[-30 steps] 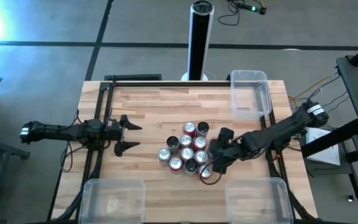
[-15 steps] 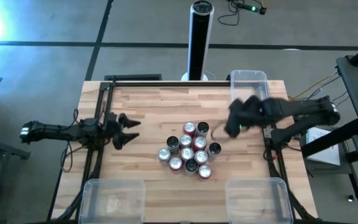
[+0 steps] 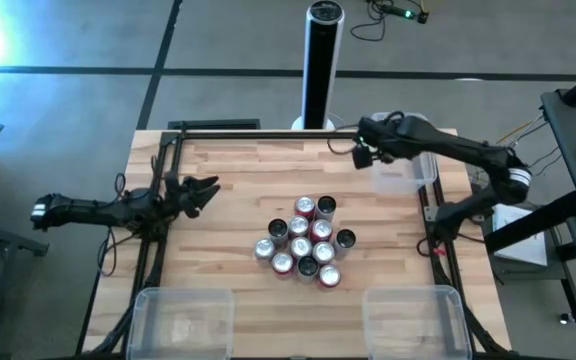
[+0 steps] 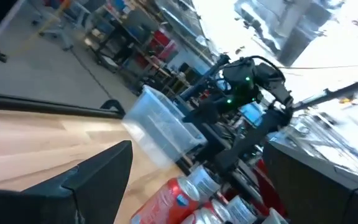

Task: Sort soda cans
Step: Move the top right white bin to the center of the table

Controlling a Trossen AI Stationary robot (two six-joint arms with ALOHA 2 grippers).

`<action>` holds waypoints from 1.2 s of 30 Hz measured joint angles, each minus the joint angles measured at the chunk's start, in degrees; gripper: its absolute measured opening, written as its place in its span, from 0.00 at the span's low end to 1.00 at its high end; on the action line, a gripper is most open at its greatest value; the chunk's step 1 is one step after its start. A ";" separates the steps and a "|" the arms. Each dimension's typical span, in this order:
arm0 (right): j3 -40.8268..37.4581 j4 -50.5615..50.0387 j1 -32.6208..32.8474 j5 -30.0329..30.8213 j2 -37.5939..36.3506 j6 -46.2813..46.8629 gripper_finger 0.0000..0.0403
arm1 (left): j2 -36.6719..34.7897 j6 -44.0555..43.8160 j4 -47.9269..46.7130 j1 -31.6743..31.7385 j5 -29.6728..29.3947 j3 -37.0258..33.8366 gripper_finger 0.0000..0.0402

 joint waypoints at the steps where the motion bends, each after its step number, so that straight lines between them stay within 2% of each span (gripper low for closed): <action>1: 0.00 1.11 -1.44 -1.17 0.97 -0.02 0.79 | 0.32 0.07 -0.91 0.00 -1.16 0.78 0.86; 5: 0.03 5.53 -5.67 -9.48 4.41 -0.13 0.68 | 2.61 4.69 -2.21 0.00 -7.19 4.23 0.86; 10: 0.81 5.06 -7.52 -10.29 7.58 -0.23 0.55 | 6.48 12.64 -6.11 0.30 -15.36 11.01 0.86; 15: 2.07 5.09 -7.48 -10.01 8.56 -0.29 0.41 | 9.78 12.84 -19.29 1.61 -21.47 20.84 0.86; 24: 4.96 4.98 -9.10 -10.42 10.68 0.31 0.13 | 13.06 11.22 -46.99 2.40 -22.10 38.26 0.86; 27: 5.81 5.23 -8.80 -11.17 10.68 1.79 0.09 | 12.60 10.86 -54.63 2.40 -22.12 43.35 0.86; 31: 8.72 5.49 -6.26 -12.09 10.52 5.99 0.09 | 11.55 11.30 -62.24 2.39 -22.16 48.18 0.86; 36: 14.72 5.67 -1.45 -13.30 12.77 13.04 0.09 | 9.71 15.36 -65.44 2.38 -22.10 50.08 0.86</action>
